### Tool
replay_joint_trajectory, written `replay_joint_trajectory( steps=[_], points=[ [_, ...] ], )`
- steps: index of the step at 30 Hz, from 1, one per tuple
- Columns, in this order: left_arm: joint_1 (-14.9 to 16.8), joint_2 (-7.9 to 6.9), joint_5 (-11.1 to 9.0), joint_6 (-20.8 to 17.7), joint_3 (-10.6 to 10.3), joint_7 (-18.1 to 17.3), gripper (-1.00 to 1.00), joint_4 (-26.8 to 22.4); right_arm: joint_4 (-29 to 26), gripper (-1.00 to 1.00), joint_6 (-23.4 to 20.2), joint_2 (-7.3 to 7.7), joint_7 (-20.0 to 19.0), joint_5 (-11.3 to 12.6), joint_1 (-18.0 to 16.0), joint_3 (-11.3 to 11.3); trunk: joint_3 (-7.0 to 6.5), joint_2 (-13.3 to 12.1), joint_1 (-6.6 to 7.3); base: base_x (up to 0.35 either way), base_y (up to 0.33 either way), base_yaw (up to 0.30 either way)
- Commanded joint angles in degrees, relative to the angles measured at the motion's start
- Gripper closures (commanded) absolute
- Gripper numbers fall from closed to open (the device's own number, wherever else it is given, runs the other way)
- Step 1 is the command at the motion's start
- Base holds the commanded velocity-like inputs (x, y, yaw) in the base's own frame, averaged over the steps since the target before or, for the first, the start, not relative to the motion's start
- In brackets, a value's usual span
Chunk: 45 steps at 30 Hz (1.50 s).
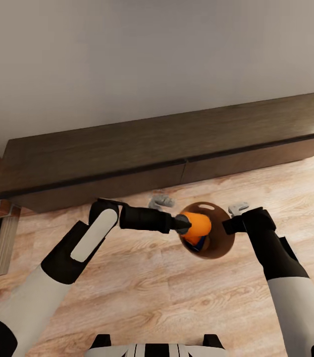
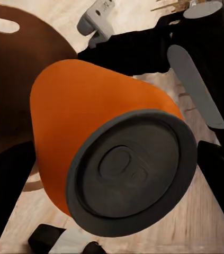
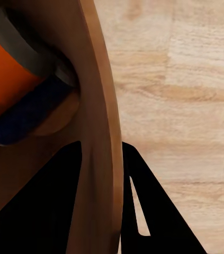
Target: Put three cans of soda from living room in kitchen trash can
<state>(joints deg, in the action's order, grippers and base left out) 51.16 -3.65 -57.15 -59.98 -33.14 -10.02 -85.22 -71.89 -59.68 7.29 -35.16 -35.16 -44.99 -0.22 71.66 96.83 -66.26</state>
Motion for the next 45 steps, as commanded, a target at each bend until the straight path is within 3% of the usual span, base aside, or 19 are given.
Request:
replay_joint_trajectory(
  steps=[1, 10, 14, 27, 30, 34, 45],
  points=[
    [0.01, 0.38, 0.17, -0.02, -0.90, 0.63, 1.00, 0.08, -0.10, 1.00, -0.32, -0.02, -0.19, 1.04, -0.01, 0.60, -0.01, 0.00, 0.01, 0.000, 0.000, 0.000],
    [-0.01, 2.98, 1.83, -0.02, -2.34, 2.16, 1.00, 2.92, -0.35, 1.00, -0.32, -0.08, -0.25, 0.97, -0.01, 1.59, -0.01, 0.00, 0.01, 0.000, 0.000, 0.000],
    [-0.01, 4.63, 3.60, -0.02, -2.42, 3.06, 1.00, 4.00, -0.36, 1.00, -0.32, -0.01, -0.26, 0.97, 0.02, 1.62, -0.01, 0.00, 0.01, 0.000, 0.000, 0.000],
    [0.12, 6.63, 4.33, -0.02, -2.59, 3.43, 1.00, 8.64, -0.36, 1.00, -0.32, -0.08, -0.26, 1.05, 0.67, 1.78, -0.01, 0.00, 0.01, 0.000, 0.000, 0.000],
    [0.23, 7.30, 7.94, -0.02, -2.53, 3.33, 1.00, 10.57, -0.43, 1.00, -0.32, -0.15, -0.26, 1.05, 0.76, 2.24, -0.01, 0.00, 0.01, 0.000, 0.000, 0.000],
    [0.25, 7.99, 10.50, -0.02, -2.52, 3.29, 1.00, 11.60, -0.44, 1.00, -0.32, -0.20, -0.26, 1.05, 0.83, 3.06, -0.01, 0.00, 0.01, 0.000, 0.000, 0.000],
    [0.26, 8.79, 11.59, -0.02, -2.54, 3.42, 1.00, 13.22, -1.00, 1.00, -0.32, -1.26, -0.26, 0.97, 1.19, 3.46, -0.01, 0.00, 0.01, 0.000, 0.000, 0.000]
  ],
)
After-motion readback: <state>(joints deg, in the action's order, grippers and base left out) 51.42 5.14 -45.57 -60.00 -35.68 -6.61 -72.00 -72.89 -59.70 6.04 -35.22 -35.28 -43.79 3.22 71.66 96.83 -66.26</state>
